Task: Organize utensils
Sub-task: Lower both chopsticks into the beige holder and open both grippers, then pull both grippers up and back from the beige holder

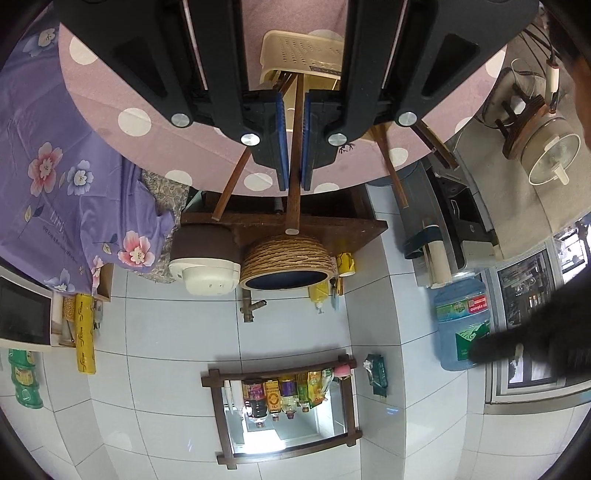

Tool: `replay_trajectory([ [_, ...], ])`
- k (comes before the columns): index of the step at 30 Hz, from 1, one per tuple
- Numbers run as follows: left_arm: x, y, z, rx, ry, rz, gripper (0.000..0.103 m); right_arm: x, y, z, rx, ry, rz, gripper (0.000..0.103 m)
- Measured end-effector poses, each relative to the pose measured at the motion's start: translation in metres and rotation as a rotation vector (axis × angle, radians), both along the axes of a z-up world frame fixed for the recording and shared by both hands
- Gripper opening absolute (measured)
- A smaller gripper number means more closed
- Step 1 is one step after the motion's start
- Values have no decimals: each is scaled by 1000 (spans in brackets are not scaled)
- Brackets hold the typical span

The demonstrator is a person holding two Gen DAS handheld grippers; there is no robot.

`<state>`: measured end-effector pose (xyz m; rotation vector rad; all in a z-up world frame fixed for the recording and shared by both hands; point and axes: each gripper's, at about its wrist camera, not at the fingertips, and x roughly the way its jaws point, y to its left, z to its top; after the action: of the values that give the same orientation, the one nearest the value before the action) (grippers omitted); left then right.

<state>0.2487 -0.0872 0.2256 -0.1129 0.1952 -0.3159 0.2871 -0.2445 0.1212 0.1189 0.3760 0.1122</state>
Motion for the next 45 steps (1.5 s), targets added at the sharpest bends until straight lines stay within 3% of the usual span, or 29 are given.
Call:
replay_trajectory([
  [3,9,1,-2,-10,22,9,2,2,-1,-5,10,11,4,7],
  [6,9,9,-34,-14,94,-12,2,2,0,-12,4,9,7,8],
  [8,4,15,-60,-1,149,-27,3,5,3,-20,12,36,28,19],
  [10,-1,24,-91,-8,215,-34,17,6,5,-27,23,53,38,44],
  [11,-4,28,-105,-10,246,-40,35,4,6,-30,19,43,32,44],
  [12,-8,33,-117,-8,264,-43,44,-1,7,-33,0,25,16,44],
  [15,-22,47,-151,35,304,2,45,-17,10,-35,-52,-3,-27,47],
  [18,-31,66,-173,0,342,36,53,-41,18,-40,-105,-27,-58,49],
  [22,-43,87,-203,-12,419,97,54,-69,36,-61,-125,13,-9,49],
  [25,-53,92,-218,50,435,132,59,-79,56,-95,-102,132,72,49],
  [26,-56,95,-223,63,447,140,64,-79,66,-111,-105,189,105,49],
  [32,-67,108,-249,108,504,177,68,-52,111,-172,-145,423,196,39],
  [38,-71,120,-256,127,506,198,69,-13,117,-204,-122,565,157,26],
  [45,-73,125,-260,109,516,191,69,3,132,-208,-183,546,98,23],
])
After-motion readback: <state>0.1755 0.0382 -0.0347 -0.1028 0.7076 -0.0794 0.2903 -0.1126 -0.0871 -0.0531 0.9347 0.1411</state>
